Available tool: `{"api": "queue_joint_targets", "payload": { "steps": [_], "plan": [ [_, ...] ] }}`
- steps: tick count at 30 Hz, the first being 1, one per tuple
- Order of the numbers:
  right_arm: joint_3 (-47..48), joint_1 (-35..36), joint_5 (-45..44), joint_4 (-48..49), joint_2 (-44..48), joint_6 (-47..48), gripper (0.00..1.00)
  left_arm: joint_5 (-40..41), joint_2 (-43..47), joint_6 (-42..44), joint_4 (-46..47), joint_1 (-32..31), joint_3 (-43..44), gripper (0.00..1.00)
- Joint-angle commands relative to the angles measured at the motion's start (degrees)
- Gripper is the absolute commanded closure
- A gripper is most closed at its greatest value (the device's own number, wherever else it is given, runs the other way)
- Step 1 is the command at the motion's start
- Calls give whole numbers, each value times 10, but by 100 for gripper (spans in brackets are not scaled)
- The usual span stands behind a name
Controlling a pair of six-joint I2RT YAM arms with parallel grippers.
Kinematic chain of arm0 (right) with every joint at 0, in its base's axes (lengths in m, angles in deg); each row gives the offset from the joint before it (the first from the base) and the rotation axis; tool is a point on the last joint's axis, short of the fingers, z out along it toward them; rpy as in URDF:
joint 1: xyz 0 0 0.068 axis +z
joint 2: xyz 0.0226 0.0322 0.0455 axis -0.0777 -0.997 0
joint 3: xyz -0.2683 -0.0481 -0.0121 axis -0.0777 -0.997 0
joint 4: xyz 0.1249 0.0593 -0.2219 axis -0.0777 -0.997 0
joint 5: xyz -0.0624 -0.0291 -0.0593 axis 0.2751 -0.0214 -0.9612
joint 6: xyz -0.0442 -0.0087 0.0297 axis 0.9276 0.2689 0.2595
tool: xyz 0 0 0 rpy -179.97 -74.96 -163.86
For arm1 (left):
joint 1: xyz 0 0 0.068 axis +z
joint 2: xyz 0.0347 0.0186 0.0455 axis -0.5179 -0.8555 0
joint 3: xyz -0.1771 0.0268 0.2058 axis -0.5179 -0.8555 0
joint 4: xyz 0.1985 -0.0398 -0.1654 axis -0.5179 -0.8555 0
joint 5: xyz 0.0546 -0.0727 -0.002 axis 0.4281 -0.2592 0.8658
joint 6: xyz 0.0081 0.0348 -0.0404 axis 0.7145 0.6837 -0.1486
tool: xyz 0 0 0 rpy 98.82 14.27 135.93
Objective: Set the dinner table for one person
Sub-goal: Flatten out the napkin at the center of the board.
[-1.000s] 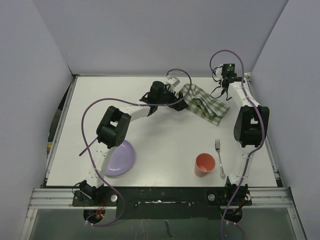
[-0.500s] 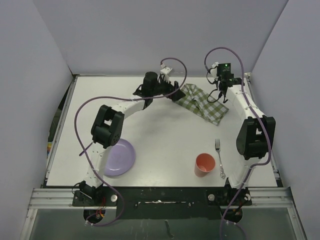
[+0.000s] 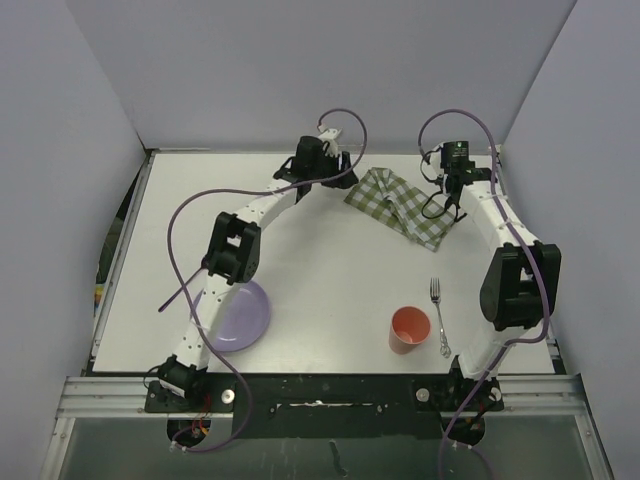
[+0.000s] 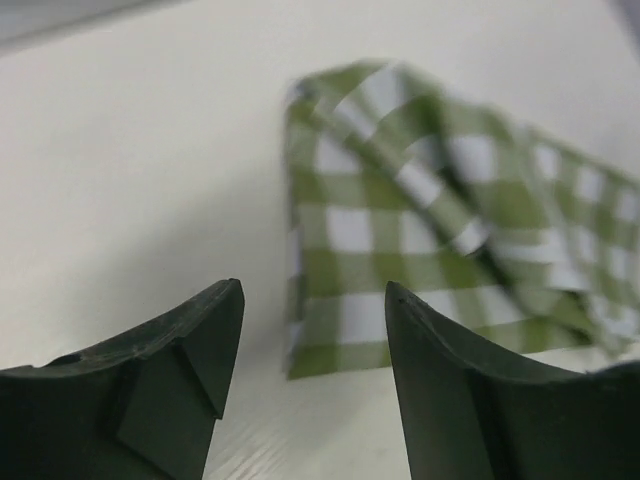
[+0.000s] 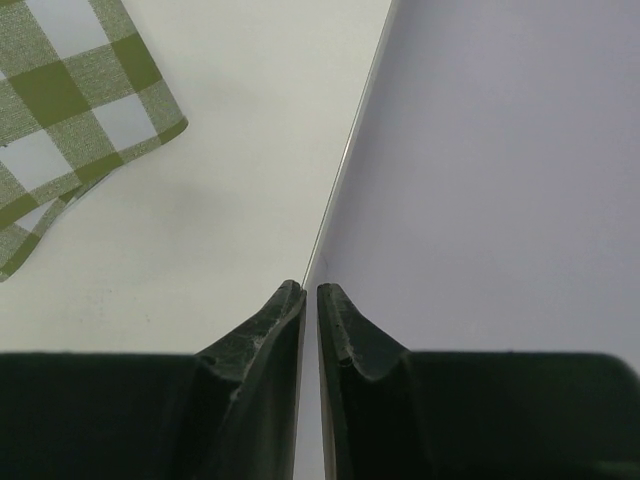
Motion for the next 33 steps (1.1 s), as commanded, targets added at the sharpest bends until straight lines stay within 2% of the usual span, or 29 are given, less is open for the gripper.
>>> {"api": "queue_joint_targets", "payload": {
  "steps": [1, 4, 6, 13, 17, 20, 22, 24, 25, 29, 33],
  "plan": [
    [22, 1, -11, 4, 42, -5, 87, 64, -46, 51, -103, -5, 33, 37],
    [27, 2, -9, -1, 39, -12, 87, 90, -55, 108, -123, -29, 48, 18],
    [31, 2, -9, -5, 33, -15, 87, 115, -58, 154, -135, -48, 59, 14],
    [37, 4, -8, -15, 24, -24, 87, 85, -61, 179, -157, -69, 51, 13],
    [41, 6, -13, -17, 22, -19, 87, 87, -51, 189, -162, -78, 3, 17],
    [37, 6, -8, -19, 28, -18, 87, 98, -43, 176, -167, -74, -16, 35],
    [31, 8, -2, -20, 32, -19, 87, 105, -32, 167, -169, -68, -32, 57],
    [25, 12, 0, -20, 35, -18, 87, 103, -22, 151, -183, -60, -37, 94],
    [23, 14, 1, -20, 35, -20, 87, 98, -17, 139, -191, -56, -38, 100],
    [22, 30, 3, -24, 33, -25, 88, 59, 20, 97, -202, -41, -76, 100],
    [20, 48, -1, -22, 35, -19, 88, 25, 90, 75, -195, -33, -164, 100]
  ]
}}
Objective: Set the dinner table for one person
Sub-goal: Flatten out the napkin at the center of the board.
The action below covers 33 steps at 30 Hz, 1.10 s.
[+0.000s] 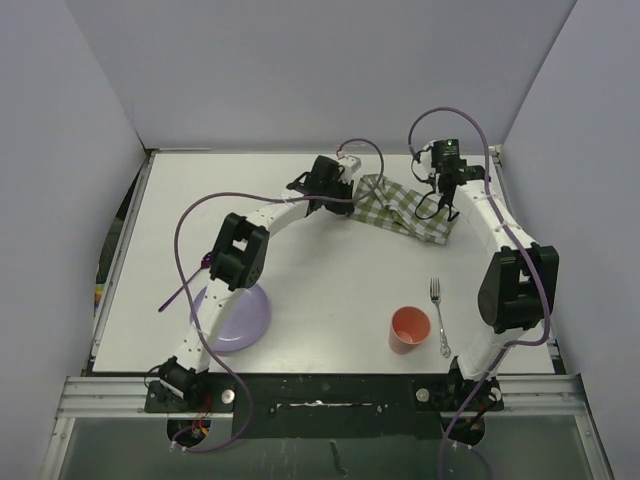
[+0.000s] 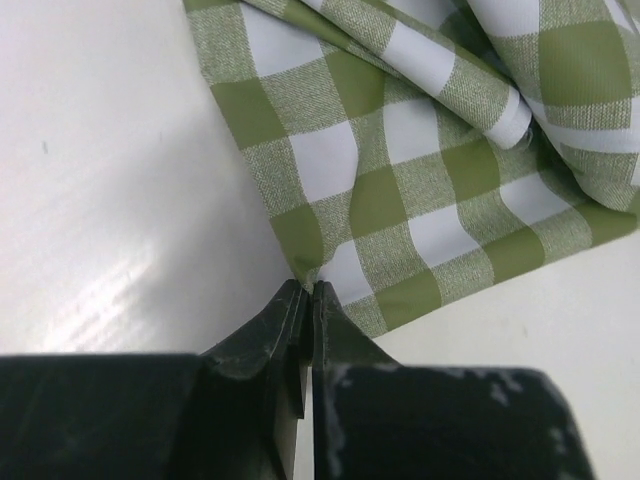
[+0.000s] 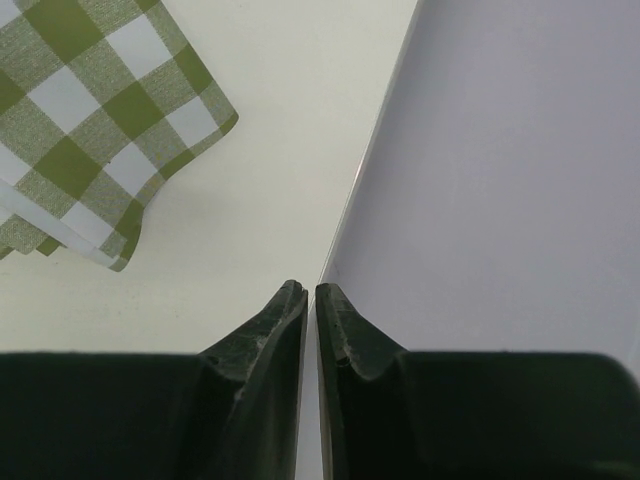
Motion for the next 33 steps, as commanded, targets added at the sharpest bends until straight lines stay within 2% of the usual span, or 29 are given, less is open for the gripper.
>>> {"api": "queue_joint_targets", "payload": {
  "steps": [1, 5, 8, 15, 16, 17, 18, 19, 21, 25, 30, 33],
  "plan": [
    [5, 21, -6, 5, 27, -2, 88, -47, 95, -37, -90, 15, -94, 100],
    [6, 31, -17, 12, 29, 6, 88, -84, 193, -55, -92, 22, -208, 100],
    [6, 33, -16, 12, 28, 7, 88, -54, 271, -46, -89, 30, -304, 100],
    [-4, 54, 21, -5, 32, 19, 86, -8, 394, -51, -103, 98, -440, 100],
    [-6, 62, 29, -9, 32, 25, 79, 4, 406, -50, -100, 105, -450, 94],
    [-7, 71, 37, -16, 31, 33, 70, 16, 416, -47, -95, 110, -459, 72],
    [-8, 83, 43, -22, 31, 41, 62, 30, 424, -43, -89, 114, -465, 17],
    [-9, 95, 45, -28, 31, 51, 56, 42, 429, -38, -85, 116, -469, 4],
    [-9, 118, 43, -35, 30, 73, 52, 61, 434, -27, -74, 118, -476, 2],
    [-2, 148, 25, -43, 18, 87, 52, 69, 438, -25, -60, 118, -480, 2],
    [68, 212, 76, -164, -8, 44, 53, 12, 470, -84, -49, 110, -481, 2],
    [40, 278, 70, -163, 4, 47, 50, 61, 501, -110, -71, 98, -492, 2]
  ]
}}
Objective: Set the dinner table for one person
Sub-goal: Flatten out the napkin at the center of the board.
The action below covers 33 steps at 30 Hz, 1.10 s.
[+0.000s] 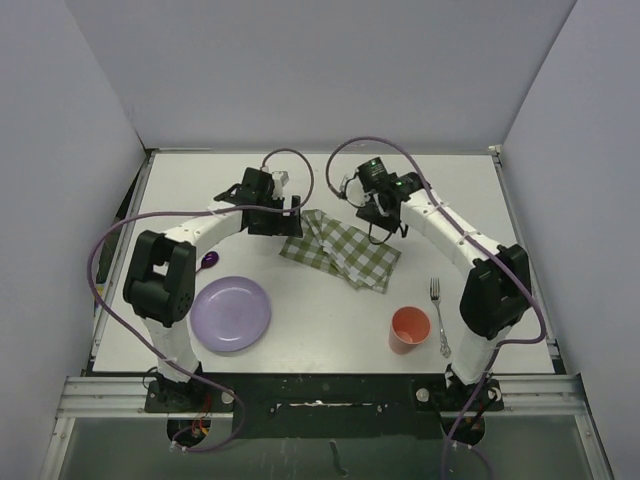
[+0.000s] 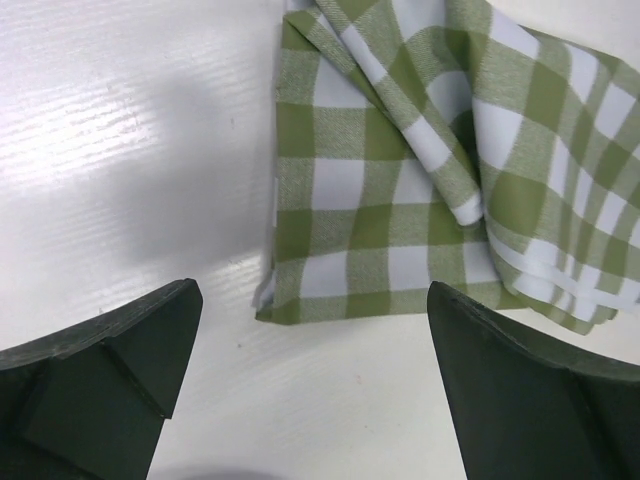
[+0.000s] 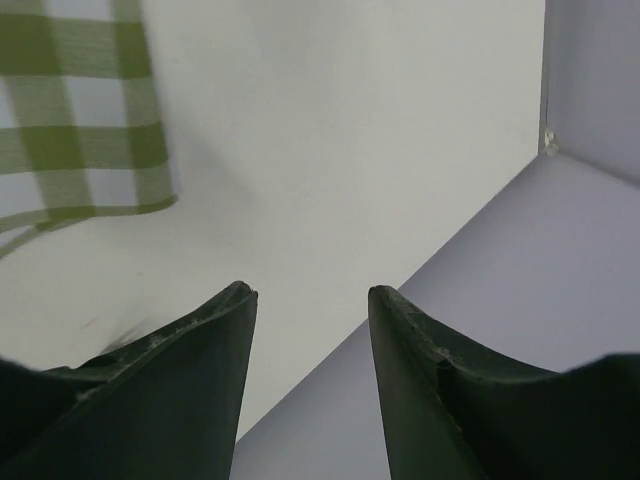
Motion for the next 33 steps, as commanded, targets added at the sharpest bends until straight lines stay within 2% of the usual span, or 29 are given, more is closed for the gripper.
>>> {"api": "queue_joint_targets", "payload": {
  "steps": [1, 4, 9, 13, 24, 30, 33],
  "plan": [
    [-11, 97, 13, -39, 19, -9, 50, 51, 107, -48, 5, -12, -13, 2],
    [-44, 158, 6, -21, 17, -21, 49, 119, 155, -46, -9, 23, -33, 2],
    [-50, 232, 7, 24, -11, -45, 50, 122, 209, -27, -41, 103, -45, 2],
    [-57, 237, -3, 91, -34, -66, 50, 136, 241, -7, -66, 119, -51, 2],
    [-56, 247, 54, 139, -127, -164, 50, 167, 306, 12, -104, 132, -63, 2],
    [-65, 262, 51, 150, -133, -158, 50, 164, 324, 17, -93, 136, -72, 2],
    [-77, 261, 10, 176, -123, -129, 50, 156, 336, 18, -83, 137, -88, 2]
  ]
}}
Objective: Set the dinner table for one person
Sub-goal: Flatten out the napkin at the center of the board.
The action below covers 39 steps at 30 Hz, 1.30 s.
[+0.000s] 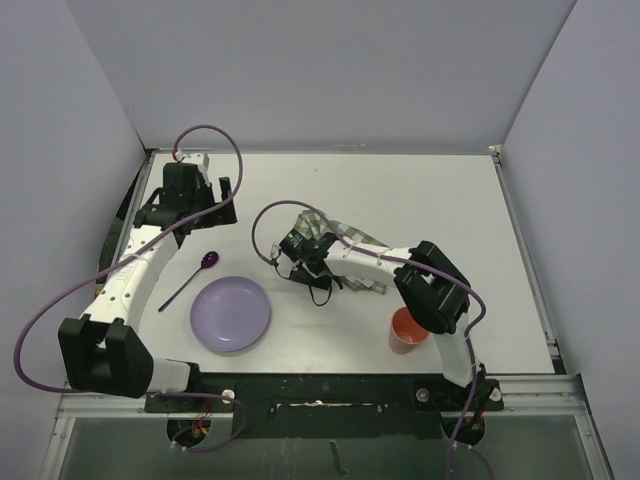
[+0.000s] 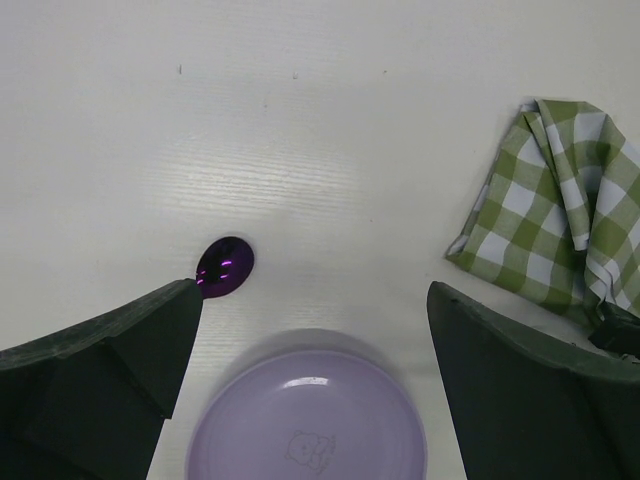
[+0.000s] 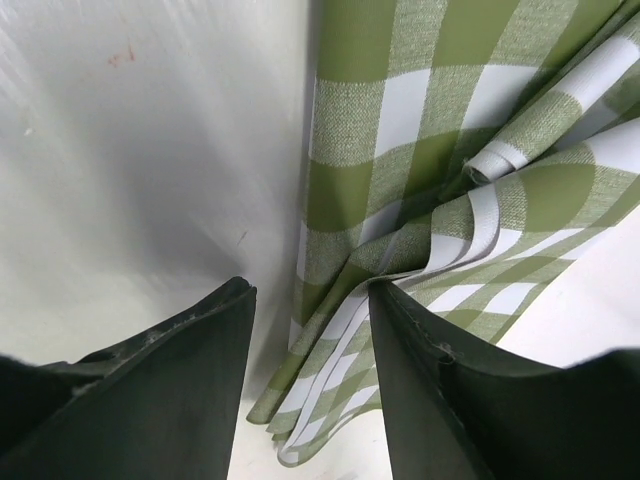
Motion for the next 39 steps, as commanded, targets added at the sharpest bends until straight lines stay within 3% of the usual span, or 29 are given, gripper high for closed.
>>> {"api": "queue_joint_targets", "payload": {
  "steps": [1, 17, 30, 33, 35, 36, 39],
  "plan": [
    [-11, 5, -47, 53, 32, 26, 50, -6, 44, 9, 26, 4, -20, 2],
    [-42, -2, -115, 98, 75, 89, 50, -55, 61, -5, 67, 4, -56, 2],
    [-25, -60, -80, 98, 41, 82, 53, -87, 38, -11, 90, 4, -66, 2],
    [-22, -65, -82, 108, 34, 92, 63, -93, 32, -11, 98, 4, -71, 2],
    [-19, -66, -91, 127, 35, 106, 93, -99, 29, -12, 105, 4, -73, 2],
    [-16, -68, -96, 135, 36, 120, 100, -101, 26, -13, 108, 4, -74, 2],
    [5, -78, -120, 167, 35, 163, 100, -111, 18, -14, 118, 4, -74, 2]
  ]
}}
